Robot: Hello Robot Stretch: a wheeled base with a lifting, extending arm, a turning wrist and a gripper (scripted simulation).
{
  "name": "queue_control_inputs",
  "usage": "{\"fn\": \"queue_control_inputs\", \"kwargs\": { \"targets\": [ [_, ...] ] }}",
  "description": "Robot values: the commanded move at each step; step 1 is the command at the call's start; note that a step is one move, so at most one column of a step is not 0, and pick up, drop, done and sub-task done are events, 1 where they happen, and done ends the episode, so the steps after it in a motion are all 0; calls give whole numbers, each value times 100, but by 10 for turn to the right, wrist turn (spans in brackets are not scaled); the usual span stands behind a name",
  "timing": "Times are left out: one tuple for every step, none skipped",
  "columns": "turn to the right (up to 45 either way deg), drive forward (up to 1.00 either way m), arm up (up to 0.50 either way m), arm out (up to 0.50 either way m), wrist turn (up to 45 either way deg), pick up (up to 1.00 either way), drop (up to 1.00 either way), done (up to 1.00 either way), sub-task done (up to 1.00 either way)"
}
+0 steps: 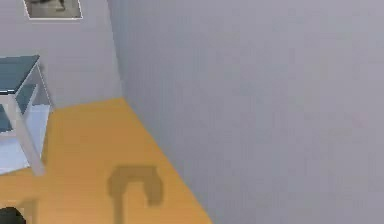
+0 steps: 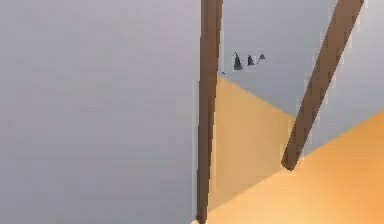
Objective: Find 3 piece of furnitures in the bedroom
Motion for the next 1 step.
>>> {"fn": "queue_control_inputs", "kwargs": {
  "targets": [
    [450,0,0,0,0,0,0,0,0]
  ]
}}
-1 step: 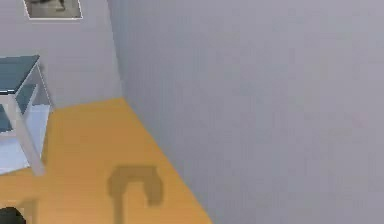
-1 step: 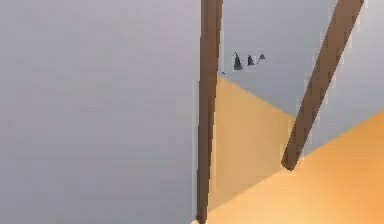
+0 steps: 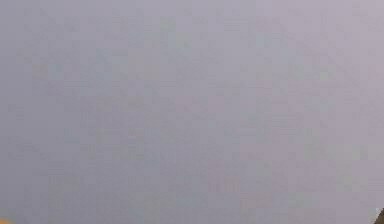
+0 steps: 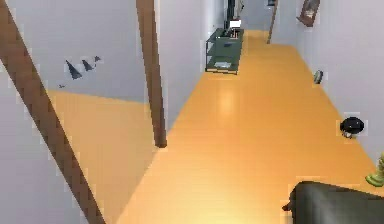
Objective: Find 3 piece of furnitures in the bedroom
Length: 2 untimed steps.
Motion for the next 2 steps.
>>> {"fn": "queue_control_inputs", "kwargs": {
  "targets": [
    [450,0,0,0,0,0,0,0,0],
    [450,0,0,0,0,0,0,0,0]
  ]
}}
